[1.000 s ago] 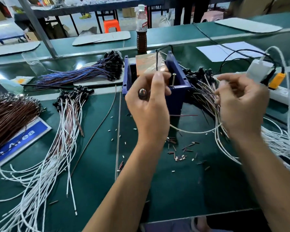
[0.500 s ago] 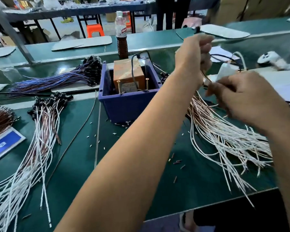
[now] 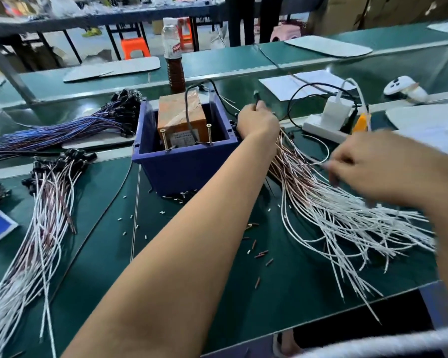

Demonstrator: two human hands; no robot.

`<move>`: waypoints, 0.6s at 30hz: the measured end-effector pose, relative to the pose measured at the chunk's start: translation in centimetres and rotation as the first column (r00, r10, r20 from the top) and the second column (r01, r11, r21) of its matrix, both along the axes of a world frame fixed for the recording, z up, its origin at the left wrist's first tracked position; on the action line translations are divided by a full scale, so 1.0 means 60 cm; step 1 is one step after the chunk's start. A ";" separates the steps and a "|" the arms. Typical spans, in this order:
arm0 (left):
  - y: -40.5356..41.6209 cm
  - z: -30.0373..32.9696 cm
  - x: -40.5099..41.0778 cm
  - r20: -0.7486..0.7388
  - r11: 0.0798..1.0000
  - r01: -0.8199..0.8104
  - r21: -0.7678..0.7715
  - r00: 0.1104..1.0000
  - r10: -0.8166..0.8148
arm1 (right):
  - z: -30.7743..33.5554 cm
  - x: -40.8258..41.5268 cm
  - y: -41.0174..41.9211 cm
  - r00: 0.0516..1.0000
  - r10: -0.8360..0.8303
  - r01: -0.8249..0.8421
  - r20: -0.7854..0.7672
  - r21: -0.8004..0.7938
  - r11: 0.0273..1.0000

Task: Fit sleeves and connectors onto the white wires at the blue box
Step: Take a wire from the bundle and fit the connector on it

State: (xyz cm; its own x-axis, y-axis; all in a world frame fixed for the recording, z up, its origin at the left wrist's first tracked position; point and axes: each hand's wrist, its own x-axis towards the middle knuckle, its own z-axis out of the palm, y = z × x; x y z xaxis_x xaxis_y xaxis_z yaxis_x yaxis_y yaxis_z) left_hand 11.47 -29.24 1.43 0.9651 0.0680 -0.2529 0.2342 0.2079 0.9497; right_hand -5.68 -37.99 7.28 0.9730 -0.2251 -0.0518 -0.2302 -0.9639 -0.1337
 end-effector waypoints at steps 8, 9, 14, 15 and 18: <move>0.004 -0.062 -0.005 0.202 0.818 -0.052 0.573 0.976 -0.079 | -0.060 0.011 -0.007 0.971 -0.042 0.044 -0.235 0.001 0.999; 0.004 -0.053 -0.007 0.088 0.965 -0.069 0.251 0.995 0.049 | -0.061 0.012 -0.009 0.975 -0.042 0.035 -0.219 -0.032 0.999; 0.003 -0.056 -0.015 0.173 0.888 -0.084 0.452 0.985 0.005 | -0.069 0.018 -0.008 0.999 -0.040 0.039 -0.026 -0.058 0.998; 0.002 -0.052 -0.019 0.178 0.880 -0.082 0.467 0.984 -0.003 | -0.068 0.020 -0.002 0.998 -0.049 0.051 0.044 -0.027 0.998; 0.007 -0.048 -0.039 0.152 0.912 -0.024 0.410 0.987 -0.043 | -0.074 0.033 0.018 0.952 -0.090 0.069 0.293 0.079 0.994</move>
